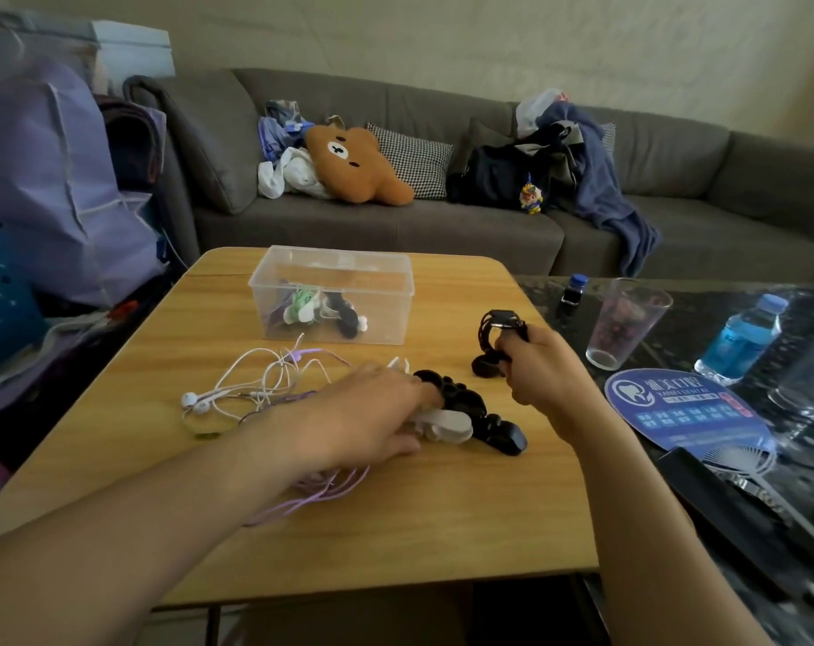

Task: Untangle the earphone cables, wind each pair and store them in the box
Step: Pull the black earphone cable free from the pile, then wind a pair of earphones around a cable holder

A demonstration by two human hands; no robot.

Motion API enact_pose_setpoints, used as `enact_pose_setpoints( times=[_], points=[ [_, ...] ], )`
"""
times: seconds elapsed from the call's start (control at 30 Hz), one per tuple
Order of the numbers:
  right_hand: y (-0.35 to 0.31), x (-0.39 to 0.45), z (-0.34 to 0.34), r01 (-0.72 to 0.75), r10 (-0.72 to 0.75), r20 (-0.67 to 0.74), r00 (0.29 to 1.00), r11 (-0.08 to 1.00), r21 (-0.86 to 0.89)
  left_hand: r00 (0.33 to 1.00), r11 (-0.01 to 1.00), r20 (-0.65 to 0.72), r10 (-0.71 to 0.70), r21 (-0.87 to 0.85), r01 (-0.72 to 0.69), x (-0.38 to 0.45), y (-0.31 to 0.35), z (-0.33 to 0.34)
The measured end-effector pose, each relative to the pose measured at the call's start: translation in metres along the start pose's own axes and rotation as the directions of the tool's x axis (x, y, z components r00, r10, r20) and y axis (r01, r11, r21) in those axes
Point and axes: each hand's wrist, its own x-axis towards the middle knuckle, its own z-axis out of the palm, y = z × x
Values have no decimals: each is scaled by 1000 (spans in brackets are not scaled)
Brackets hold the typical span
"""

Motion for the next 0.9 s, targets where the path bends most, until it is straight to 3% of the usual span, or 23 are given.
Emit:
enact_pose_setpoints(
  times=[0.07, 0.17, 0.23, 0.33, 0.4, 0.5, 0.63, 0.67, 0.77, 0.83, 0.9],
  points=[
    [-3, 1, 3, 25, -24, -10, 1000, 999, 36, 998, 999, -54, -25, -33, 23, -1, -14, 1],
    [-8, 0, 10, 106, -106, 22, 994, 994, 20, 974, 903, -126, -188, -412, 121, -7, -34, 1],
    [-13, 0, 16, 139, -140, 40, 989, 990, 24, 932, 735, -174, -317, -666, 126, -10, -43, -6],
    [-25, -4, 29, 188, -194, 65, 979, 978, 96, 873, 387, -152, -464, -921, 45, -13, -50, -20],
    [-35, -8, 40, 203, -222, 85, 971, 962, 185, 844, 243, -151, -514, -970, -25, -16, -52, -29],
    [-49, -16, 60, 158, -234, 187, 954, 924, 348, 799, 117, -195, -570, -981, -156, -23, -56, -37],
    [-58, -20, 79, 126, -259, 272, 927, 896, 425, 751, -115, -178, -636, -940, -320, -38, -57, -43],
    [-60, -19, 83, 125, -262, 288, 921, 900, 418, 709, -76, -201, -676, -938, -339, -42, -61, -41],
    [-61, -15, 86, 123, -250, 331, 910, 925, 360, 576, 184, -318, -754, -942, -280, -50, -71, -33],
    [-61, -13, 90, 98, -231, 348, 909, 927, 361, 548, 189, -325, -770, -938, -291, -53, -75, -30],
    [-62, -14, 95, 43, -199, 398, 896, 929, 367, 505, 308, -416, -757, -907, -286, -56, -76, -29]
  ],
)
